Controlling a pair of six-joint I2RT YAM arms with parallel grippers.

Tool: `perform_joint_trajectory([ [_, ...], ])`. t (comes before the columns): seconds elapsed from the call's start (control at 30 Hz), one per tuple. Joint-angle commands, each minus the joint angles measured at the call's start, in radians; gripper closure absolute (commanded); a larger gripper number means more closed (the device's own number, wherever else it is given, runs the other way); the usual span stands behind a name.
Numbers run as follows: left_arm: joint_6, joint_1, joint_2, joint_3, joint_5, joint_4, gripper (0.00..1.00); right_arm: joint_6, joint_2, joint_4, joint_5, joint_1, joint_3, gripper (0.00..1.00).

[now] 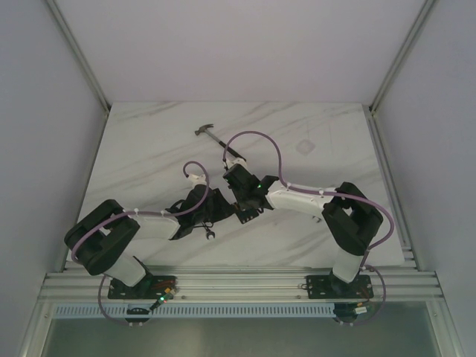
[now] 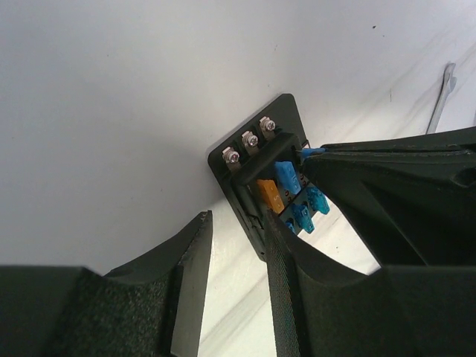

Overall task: Snap on the fuse box
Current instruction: Install the fuse at the fuse box base.

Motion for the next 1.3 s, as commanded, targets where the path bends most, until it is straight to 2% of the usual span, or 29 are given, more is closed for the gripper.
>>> perform_joint_trajectory([
  [0.0, -0.009, 0.003, 0.011, 0.019, 0.013, 0.02, 0.57, 0.007, 0.024, -0.003, 0.04, 0.011, 0.033, 1.0],
  [0.63, -0.008, 0.003, 0.02, 0.025, 0.014, 0.017, 0.58, -0.011, 0.019, 0.022, 0.037, 0.014, 0.044, 1.0],
  [1.27, -0.007, 0.003, 0.016, 0.026, 0.016, 0.015, 0.58, 0.008, 0.024, -0.029, 0.072, 0.013, 0.036, 1.0],
])
